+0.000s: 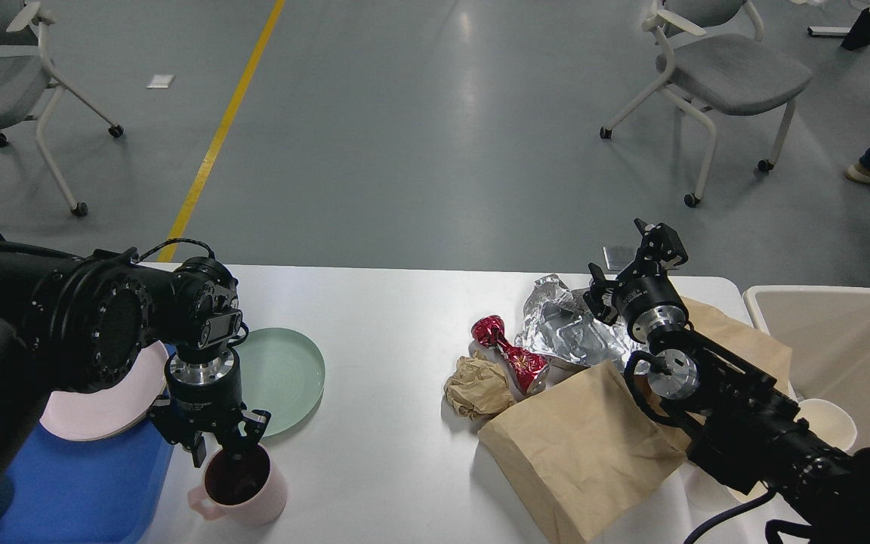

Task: Tidy desktop
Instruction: 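Lower the left gripper and grasp the pink mug by its rim, then lift the pink mug with the left gripper and set it on the blue tray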

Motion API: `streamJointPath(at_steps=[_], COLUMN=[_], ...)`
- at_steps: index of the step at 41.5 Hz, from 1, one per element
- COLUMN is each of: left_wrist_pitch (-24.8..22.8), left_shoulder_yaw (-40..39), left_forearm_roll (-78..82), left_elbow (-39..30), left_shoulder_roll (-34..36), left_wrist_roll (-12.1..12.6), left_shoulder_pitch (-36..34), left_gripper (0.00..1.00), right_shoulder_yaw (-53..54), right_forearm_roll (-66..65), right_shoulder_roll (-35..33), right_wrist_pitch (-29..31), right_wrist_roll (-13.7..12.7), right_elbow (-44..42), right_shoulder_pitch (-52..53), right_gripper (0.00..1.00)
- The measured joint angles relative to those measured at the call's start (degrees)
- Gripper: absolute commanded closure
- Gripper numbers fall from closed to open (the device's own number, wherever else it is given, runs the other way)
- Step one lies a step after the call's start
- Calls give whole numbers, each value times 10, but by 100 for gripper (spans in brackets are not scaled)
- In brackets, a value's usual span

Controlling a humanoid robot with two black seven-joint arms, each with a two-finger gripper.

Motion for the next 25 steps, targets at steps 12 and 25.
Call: streamJointPath(at_steps=[12,25], left_wrist_pitch=[0,0], left_shoulder_yaw=[-9,-59], left_forearm_roll=[0,-1], left_elbow=[0,-11], left_shoulder_roll=[1,9], left_wrist_roll=[-3,-2], left_shoulder_pitch=[-5,-55], left_gripper=[100,100], right_shoulder_yaw=[0,0], right_forearm_roll=[0,0], right_shoulder_roll=[0,0], right_wrist_pitch=[0,0], right_wrist_roll=[0,0], right_elbow=[0,0], right_shoulder_pitch=[0,1], right_gripper=[0,0])
